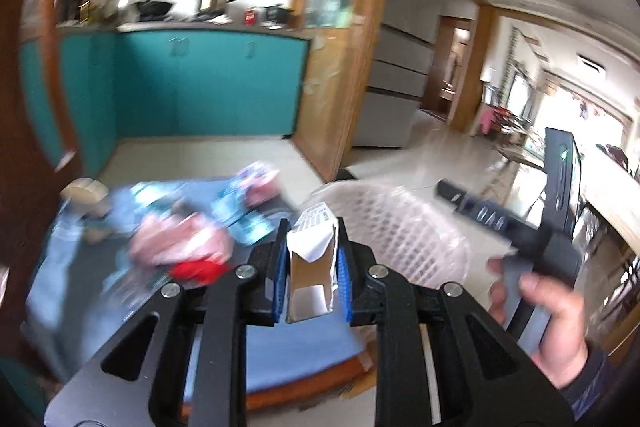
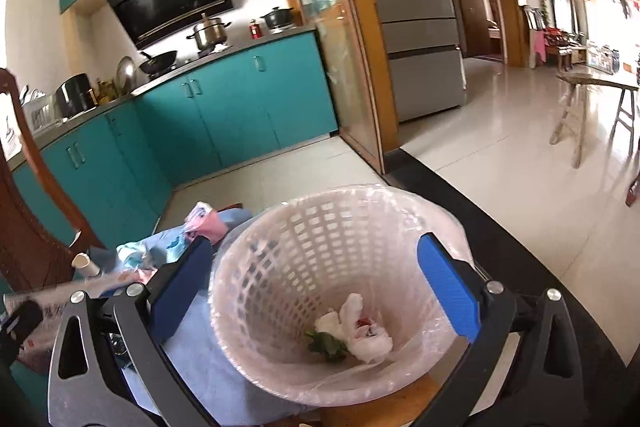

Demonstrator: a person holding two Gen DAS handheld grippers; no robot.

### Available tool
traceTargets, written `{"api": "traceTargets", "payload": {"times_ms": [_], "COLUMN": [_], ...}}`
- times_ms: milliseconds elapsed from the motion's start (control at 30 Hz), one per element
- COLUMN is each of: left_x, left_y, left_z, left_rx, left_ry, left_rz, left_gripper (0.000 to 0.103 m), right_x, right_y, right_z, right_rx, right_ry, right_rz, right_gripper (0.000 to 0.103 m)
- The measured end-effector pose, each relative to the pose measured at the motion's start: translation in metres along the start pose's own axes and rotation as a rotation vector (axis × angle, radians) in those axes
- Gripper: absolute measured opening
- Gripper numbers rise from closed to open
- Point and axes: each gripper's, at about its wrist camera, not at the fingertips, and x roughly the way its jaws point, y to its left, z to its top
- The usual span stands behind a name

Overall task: Collect trash
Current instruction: 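Move the white box over the basket with the left gripper and release it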

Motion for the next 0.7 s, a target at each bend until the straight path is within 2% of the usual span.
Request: {"api": "traceTargets", "payload": {"times_ms": [200,233,267,333,500,567,700], "left_x": [0.074,0.083,0.092,0.105,0.072,0.048,-0.011], "left_y": [-0.034,-0.036,-0.035,-0.029,0.005,0.022,0.059], "left_z": [0.016,0.016,0.015,0.01,-0.002,-0.004,-0.016], "left_rx": [-0.039,-0.056,-0.073,-0.104,-0.093,-0.073,-0.032], "left_ry": [0.053,0.063,0.085,0.115,0.106,0.083,0.052], "left_rz": [-0.064,-0.079,-0.087,-0.033,0.039,0.086,0.211], "left_gripper": [0.023,0.029,0.061,0.088,0.092,0.096,0.099], "right_x": [0.001,0.002,0.002,0.004,0.002,0.001,0.001], "right_y": [-0.025,-0.026,-0.027,-0.027,-0.016,-0.008,0.01], "right_z": [0.006,0.006,0.007,0.007,0.005,0.003,-0.005], "right_rx": [0.068,0.07,0.071,0.068,0.037,0.015,-0.025], "right_ry": [-0.011,-0.011,-0.01,-0.001,-0.002,0.002,0.023], "right_rz": [-0.044,-0.044,-0.046,-0.041,-0.012,0.004,0.039], "right_gripper": [0.1,0.1,0.1,0.1,0.1,0.1,0.1]}}
